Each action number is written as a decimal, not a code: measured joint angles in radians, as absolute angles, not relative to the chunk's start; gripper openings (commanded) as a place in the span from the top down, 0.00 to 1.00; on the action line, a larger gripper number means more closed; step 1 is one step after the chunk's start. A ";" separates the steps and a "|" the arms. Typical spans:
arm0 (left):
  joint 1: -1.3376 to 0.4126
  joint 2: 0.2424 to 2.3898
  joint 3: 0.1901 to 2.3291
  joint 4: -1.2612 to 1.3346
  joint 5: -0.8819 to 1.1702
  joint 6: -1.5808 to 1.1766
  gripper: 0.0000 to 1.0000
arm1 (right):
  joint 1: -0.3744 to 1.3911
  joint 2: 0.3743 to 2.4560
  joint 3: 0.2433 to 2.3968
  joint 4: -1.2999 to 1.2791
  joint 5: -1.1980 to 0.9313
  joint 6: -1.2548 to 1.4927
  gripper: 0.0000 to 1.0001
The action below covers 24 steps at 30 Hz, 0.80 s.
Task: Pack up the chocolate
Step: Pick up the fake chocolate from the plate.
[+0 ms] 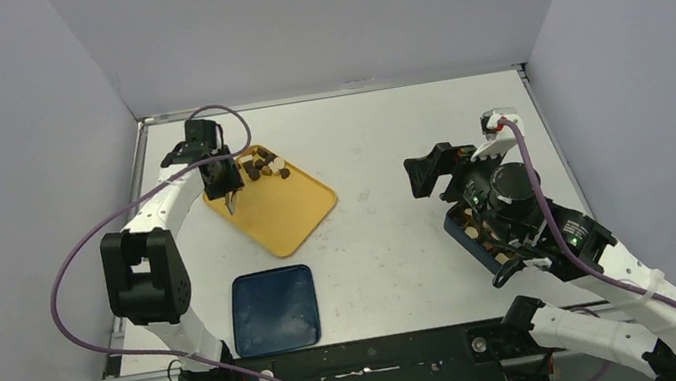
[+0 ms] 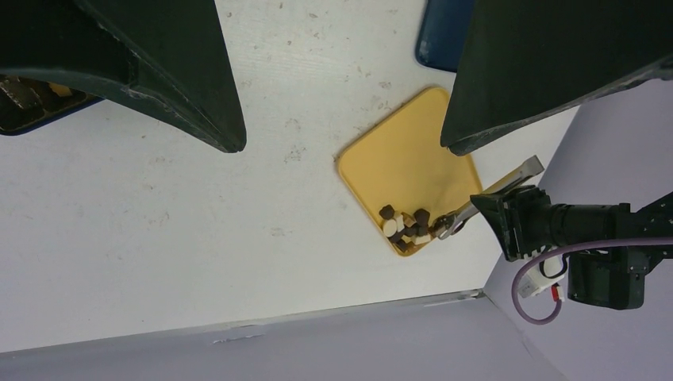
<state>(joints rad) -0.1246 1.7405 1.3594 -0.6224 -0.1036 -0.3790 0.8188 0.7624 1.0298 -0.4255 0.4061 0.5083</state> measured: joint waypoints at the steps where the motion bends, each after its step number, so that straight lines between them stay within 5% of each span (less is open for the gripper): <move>1: -0.125 1.745 1.361 -0.622 -0.100 -0.379 0.63 | 0.819 0.763 1.030 -0.424 0.405 0.508 0.00; 12: -0.125 1.781 1.380 -0.625 -0.085 -0.378 0.61 | 0.819 0.763 1.030 -0.411 0.403 0.504 0.00; 24: -0.125 1.782 1.399 -0.627 -0.078 -0.381 0.78 | 0.819 0.778 1.030 -0.397 0.401 0.490 0.00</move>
<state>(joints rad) -0.1249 1.7817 1.3987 -0.6273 -0.0780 -0.3805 0.8188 0.7780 1.0298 -0.3965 0.4011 0.4900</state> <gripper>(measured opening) 0.283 0.999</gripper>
